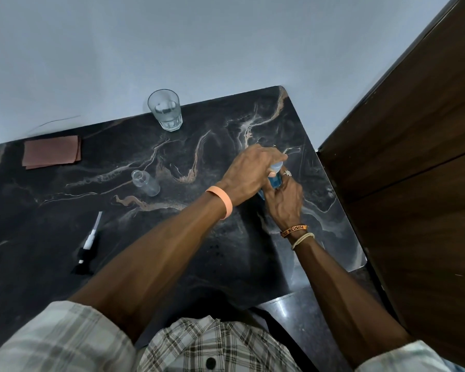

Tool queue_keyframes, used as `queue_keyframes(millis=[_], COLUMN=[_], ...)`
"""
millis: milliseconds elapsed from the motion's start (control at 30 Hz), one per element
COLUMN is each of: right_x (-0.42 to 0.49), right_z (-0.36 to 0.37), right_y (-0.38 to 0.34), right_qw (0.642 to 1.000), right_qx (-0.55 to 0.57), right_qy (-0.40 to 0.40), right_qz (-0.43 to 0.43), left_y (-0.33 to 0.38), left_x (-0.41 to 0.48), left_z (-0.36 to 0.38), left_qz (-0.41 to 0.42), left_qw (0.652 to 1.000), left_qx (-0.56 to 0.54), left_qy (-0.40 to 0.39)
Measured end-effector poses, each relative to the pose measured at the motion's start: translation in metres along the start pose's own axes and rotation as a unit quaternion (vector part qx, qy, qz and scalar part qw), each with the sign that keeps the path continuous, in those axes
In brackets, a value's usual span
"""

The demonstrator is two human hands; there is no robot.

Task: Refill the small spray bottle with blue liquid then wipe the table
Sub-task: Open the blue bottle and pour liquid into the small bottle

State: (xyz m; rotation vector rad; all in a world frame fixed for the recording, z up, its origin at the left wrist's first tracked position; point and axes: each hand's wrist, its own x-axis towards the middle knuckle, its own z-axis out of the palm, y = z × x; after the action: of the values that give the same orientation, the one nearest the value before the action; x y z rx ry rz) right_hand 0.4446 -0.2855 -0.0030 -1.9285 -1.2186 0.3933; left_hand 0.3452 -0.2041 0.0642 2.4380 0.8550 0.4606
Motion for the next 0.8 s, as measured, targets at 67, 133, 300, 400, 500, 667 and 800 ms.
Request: queue_keyframes(millis=[67,133,300,400,500,667,800], right_x=[0.000,-0.001,0.000,0.001,0.001,-0.003,-0.001], right_z=[0.000,0.000,0.002,0.002,0.000,0.002,0.003], right_y=[-0.001,0.000,0.000,-0.001,-0.002,-0.003,-0.001], right_qw=[1.000,1.000,0.999,0.999,0.999,0.999,0.999], right_qx=[-0.003,-0.008,-0.027,-0.021,-0.020,-0.021,-0.020], right_qy=[0.003,0.010,0.006,0.015,0.020,0.016,0.012], right_qz=[0.005,0.005,0.025,0.034,0.037,0.038,0.045], left_y=[0.000,-0.002,-0.005,-0.001,0.003,-0.002,0.001], left_x=[0.001,0.001,0.004,0.003,0.001,0.002,0.008], left_z=[-0.001,0.000,0.000,0.008,0.014,0.010,0.008], left_qz=[0.002,-0.001,-0.004,0.000,-0.062,0.032,0.041], left_qw=[1.000,1.000,0.998,0.998,0.997,0.999,0.998], left_qx=[0.023,0.020,0.017,0.059,0.009,-0.014,0.038], left_qy=[0.004,-0.009,-0.067,-0.006,0.048,0.003,0.008])
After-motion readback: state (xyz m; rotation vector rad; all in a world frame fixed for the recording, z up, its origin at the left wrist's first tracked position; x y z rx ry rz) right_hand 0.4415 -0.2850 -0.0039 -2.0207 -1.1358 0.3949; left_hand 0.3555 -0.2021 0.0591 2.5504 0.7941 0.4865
